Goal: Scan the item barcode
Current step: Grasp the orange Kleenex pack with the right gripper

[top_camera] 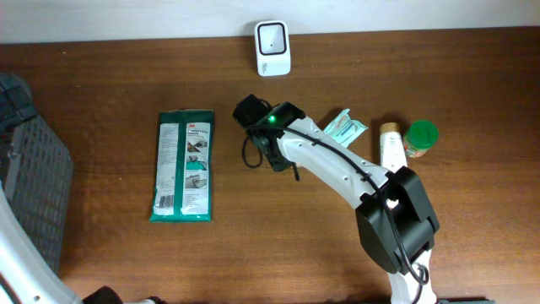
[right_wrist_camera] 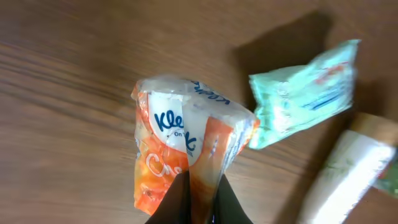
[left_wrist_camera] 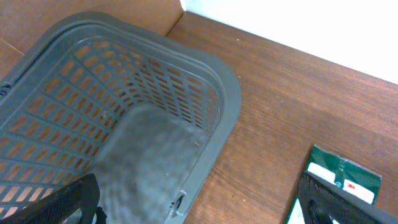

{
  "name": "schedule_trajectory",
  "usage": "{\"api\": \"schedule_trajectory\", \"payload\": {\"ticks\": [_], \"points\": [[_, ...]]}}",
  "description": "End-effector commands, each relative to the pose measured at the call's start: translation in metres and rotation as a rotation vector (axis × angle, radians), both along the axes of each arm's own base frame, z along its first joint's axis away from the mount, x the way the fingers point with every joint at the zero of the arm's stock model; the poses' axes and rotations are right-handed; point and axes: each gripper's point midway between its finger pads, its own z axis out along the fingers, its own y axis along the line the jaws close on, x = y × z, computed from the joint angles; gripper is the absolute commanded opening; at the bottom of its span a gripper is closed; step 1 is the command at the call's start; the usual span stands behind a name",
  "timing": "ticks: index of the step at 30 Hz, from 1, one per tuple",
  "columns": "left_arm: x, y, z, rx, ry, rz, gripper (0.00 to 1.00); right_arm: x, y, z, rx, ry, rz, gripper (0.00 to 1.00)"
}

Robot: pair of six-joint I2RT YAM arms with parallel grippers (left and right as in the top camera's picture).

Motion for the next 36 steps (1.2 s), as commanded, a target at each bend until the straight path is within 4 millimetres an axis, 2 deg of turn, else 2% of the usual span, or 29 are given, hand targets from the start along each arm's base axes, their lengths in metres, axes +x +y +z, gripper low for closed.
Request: {"api": "schedule_trajectory", "payload": {"ticks": [1, 2, 4, 6, 8, 9, 11, 13, 15, 16, 17, 18, 19, 21, 22, 24, 25, 27, 32, 33, 36], "points": [[-0.001, 0.000, 0.002, 0.009, -0.001, -0.009, 0.99, 0.012, -0.032, -0.008, -0.248, -0.035, 0.022, 0.04], [-0.001, 0.000, 0.002, 0.009, -0.001, -0.009, 0.99, 0.014, -0.040, -0.015, -0.320, -0.032, 0.028, 0.04], [0.000, 0.000, 0.002, 0.008, -0.001, -0.009, 0.99, 0.011, -0.041, -0.034, -0.353, 0.014, 0.040, 0.04], [0.000, 0.000, 0.002, 0.008, -0.001, -0.009, 0.99, -0.003, -0.026, -0.049, -0.308, 0.115, 0.124, 0.05], [0.000, 0.000, 0.002, 0.008, -0.001, -0.009, 0.99, -0.012, -0.011, -0.052, -0.294, 0.137, 0.175, 0.38], [-0.001, 0.000, 0.002, 0.009, -0.001, -0.009, 0.99, -0.025, 0.008, -0.055, -0.270, 0.152, 0.219, 0.50], [-0.001, 0.000, 0.002, 0.008, -0.001, -0.008, 0.99, -0.037, 0.027, -0.060, -0.219, 0.175, 0.251, 0.55], [-0.001, 0.000, 0.002, 0.009, -0.001, -0.009, 0.99, -0.064, 0.068, -0.073, 0.010, 0.326, 0.333, 0.55], [0.000, 0.000, 0.002, 0.008, -0.001, -0.009, 0.99, -0.043, 0.085, -0.031, 0.191, 0.291, 0.297, 0.56], [-0.001, 0.000, 0.002, 0.009, -0.001, -0.009, 0.99, -0.021, 0.085, 0.007, 0.304, 0.249, 0.261, 0.56], [0.000, 0.000, 0.002, 0.008, -0.001, -0.009, 0.99, -0.002, 0.075, 0.034, 0.410, 0.231, 0.211, 0.56], [0.000, 0.000, 0.002, 0.008, -0.001, -0.009, 0.99, 0.014, 0.057, 0.045, 0.500, 0.242, 0.148, 0.55], [-0.001, 0.000, 0.002, 0.009, -0.001, -0.009, 0.99, 0.025, 0.032, 0.044, 0.587, 0.286, 0.067, 0.54], [-0.001, 0.000, 0.002, 0.009, -0.001, -0.009, 0.99, 0.028, 0.017, 0.036, 0.678, 0.353, 0.050, 0.49], [0.000, 0.000, 0.002, 0.008, -0.001, -0.009, 0.99, 0.026, 0.002, 0.020, 0.668, 0.390, 0.030, 0.43], [-0.001, 0.000, 0.002, 0.009, -0.001, -0.009, 0.99, 0.022, -0.009, 0.003, 0.489, 0.371, 0.057, 0.45], [0.000, 0.000, 0.002, 0.008, -0.001, -0.009, 0.99, 0.015, -0.003, -0.003, 0.463, 0.381, 0.077, 0.45], [-0.001, 0.000, 0.002, 0.009, -0.001, -0.009, 0.99, 0.006, -0.003, -0.018, 0.453, 0.409, 0.067, 0.45], [-0.001, 0.000, 0.002, 0.009, -0.001, -0.009, 0.99, -0.004, -0.018, -0.051, 0.650, 0.506, -0.075, 0.42], [0.000, 0.000, 0.002, 0.008, -0.001, -0.009, 0.99, -0.008, -0.016, -0.061, 0.715, 0.521, -0.080, 0.38], [0.000, 0.000, 0.002, 0.008, -0.001, -0.009, 0.99, -0.019, -0.009, -0.085, 0.782, 0.536, -0.087, 0.36]]}}
